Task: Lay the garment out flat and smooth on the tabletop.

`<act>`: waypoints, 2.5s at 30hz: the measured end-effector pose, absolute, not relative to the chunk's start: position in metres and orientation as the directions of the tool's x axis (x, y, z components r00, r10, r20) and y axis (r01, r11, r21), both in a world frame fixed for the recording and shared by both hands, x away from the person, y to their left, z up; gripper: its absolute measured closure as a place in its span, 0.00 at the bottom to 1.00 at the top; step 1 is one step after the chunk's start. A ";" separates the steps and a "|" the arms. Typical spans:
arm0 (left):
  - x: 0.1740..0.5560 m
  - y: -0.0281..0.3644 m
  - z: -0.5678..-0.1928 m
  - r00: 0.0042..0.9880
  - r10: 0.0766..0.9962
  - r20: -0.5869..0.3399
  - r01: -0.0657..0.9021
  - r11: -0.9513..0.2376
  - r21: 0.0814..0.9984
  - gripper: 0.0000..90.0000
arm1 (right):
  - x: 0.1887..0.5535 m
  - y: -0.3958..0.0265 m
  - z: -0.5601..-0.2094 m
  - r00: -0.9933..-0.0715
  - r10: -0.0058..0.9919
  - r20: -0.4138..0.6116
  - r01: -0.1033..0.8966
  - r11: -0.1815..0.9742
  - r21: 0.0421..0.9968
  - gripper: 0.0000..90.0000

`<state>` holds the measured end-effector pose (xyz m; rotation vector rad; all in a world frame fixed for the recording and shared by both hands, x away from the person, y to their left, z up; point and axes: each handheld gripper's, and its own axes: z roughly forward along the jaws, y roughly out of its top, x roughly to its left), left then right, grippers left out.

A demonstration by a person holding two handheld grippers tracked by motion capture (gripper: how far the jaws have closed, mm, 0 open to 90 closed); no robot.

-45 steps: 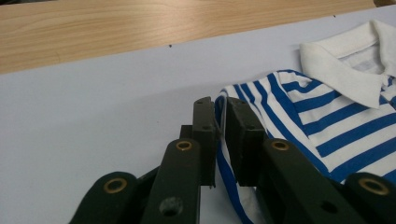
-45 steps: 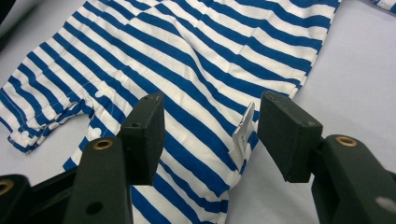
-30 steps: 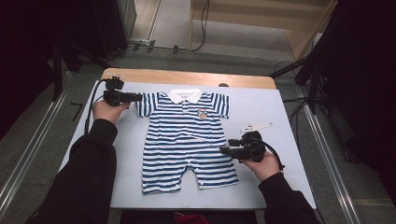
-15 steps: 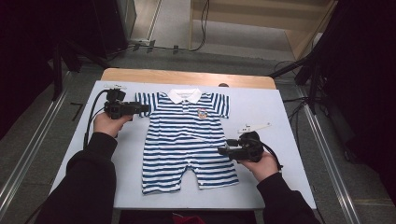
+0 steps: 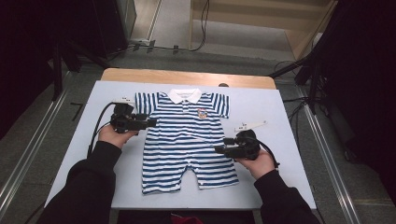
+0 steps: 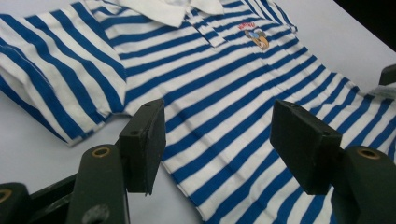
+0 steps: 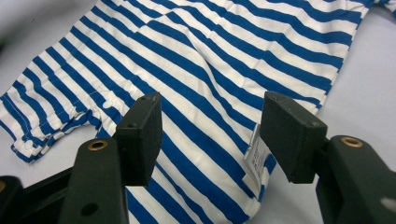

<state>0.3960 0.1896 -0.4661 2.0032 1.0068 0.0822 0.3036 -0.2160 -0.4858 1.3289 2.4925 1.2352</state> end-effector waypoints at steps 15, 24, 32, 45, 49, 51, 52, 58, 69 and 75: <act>0.359 0.183 -0.468 0.739 0.618 -0.267 0.554 -0.333 0.763 0.37 | 0.304 -0.215 -0.487 -0.627 0.721 0.295 0.672 0.308 0.674 0.41; 0.340 0.182 -0.471 0.738 0.633 -0.234 0.543 -0.351 0.763 0.35 | 0.304 -0.216 -0.486 -0.626 0.725 0.289 0.670 0.309 0.675 0.41; 0.326 0.185 -0.473 0.739 0.629 -0.242 0.551 -0.356 0.755 0.35 | 0.300 -0.217 -0.486 -0.617 0.729 0.295 0.676 0.300 0.673 0.41; 0.304 0.192 -0.476 0.741 0.618 -0.261 0.559 -0.353 0.750 0.35 | 0.284 -0.223 -0.485 -0.620 0.724 0.301 0.677 0.301 0.671 0.41; 0.299 0.194 -0.477 0.743 0.614 -0.268 0.561 -0.352 0.749 0.35 | 0.278 -0.224 -0.485 -0.623 0.721 0.302 0.676 0.303 0.672 0.41; 0.296 0.195 -0.477 0.746 0.609 -0.271 0.560 -0.353 0.750 0.35 | 0.275 -0.224 -0.484 -0.625 0.719 0.305 0.677 0.305 0.669 0.41; 0.294 0.196 -0.477 0.747 0.607 -0.270 0.559 -0.354 0.750 0.35 | 0.273 -0.225 -0.484 -0.627 0.718 0.303 0.676 0.308 0.670 0.41; 0.284 0.199 -0.477 0.752 0.598 -0.275 0.557 -0.356 0.750 0.35 | 0.262 -0.227 -0.484 -0.641 0.707 0.298 0.668 0.323 0.670 0.40; 0.271 0.209 -0.477 0.750 0.600 -0.278 0.560 -0.351 0.751 0.35 | 0.249 -0.236 -0.486 -0.645 0.708 0.287 0.661 0.329 0.675 0.38; 0.268 0.216 -0.478 0.745 0.606 -0.280 0.564 -0.348 0.749 0.35 | 0.245 -0.243 -0.488 -0.647 0.709 0.281 0.661 0.338 0.670 0.37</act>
